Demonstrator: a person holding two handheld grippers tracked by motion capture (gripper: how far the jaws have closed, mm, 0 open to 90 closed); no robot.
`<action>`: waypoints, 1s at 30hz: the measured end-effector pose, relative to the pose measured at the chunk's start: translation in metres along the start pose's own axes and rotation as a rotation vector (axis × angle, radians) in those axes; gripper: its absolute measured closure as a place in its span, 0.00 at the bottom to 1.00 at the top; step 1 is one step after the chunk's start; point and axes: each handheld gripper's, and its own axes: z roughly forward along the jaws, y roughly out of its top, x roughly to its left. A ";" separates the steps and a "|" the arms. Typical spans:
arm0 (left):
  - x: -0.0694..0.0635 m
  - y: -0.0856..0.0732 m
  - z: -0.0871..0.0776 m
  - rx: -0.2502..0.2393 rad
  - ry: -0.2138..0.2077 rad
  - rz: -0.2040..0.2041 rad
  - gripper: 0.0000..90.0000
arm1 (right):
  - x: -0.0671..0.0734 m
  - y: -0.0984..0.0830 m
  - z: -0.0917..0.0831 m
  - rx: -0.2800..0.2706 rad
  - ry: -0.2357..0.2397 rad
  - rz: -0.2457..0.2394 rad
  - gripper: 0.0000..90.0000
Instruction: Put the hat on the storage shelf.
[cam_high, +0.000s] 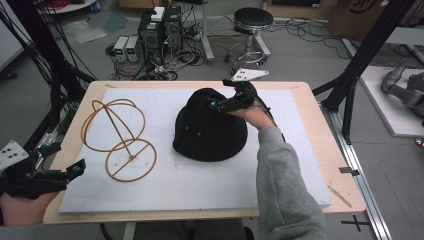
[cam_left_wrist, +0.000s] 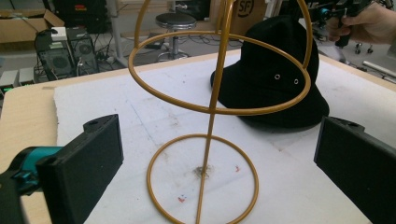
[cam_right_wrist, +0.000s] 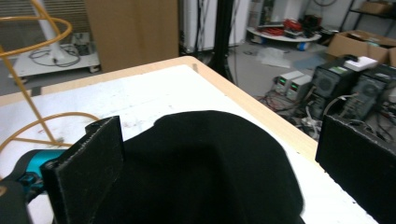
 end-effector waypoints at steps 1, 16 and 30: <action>0.000 0.000 0.000 0.003 0.000 0.003 0.02 | 0.000 -0.001 0.001 0.001 0.009 -0.005 0.01; -0.002 -0.002 0.006 0.019 -0.009 0.003 0.02 | -0.002 -0.008 0.015 0.024 0.055 -0.012 0.15; -0.002 -0.003 0.007 0.026 -0.013 0.003 0.02 | 0.007 -0.003 0.021 0.062 0.048 -0.045 0.63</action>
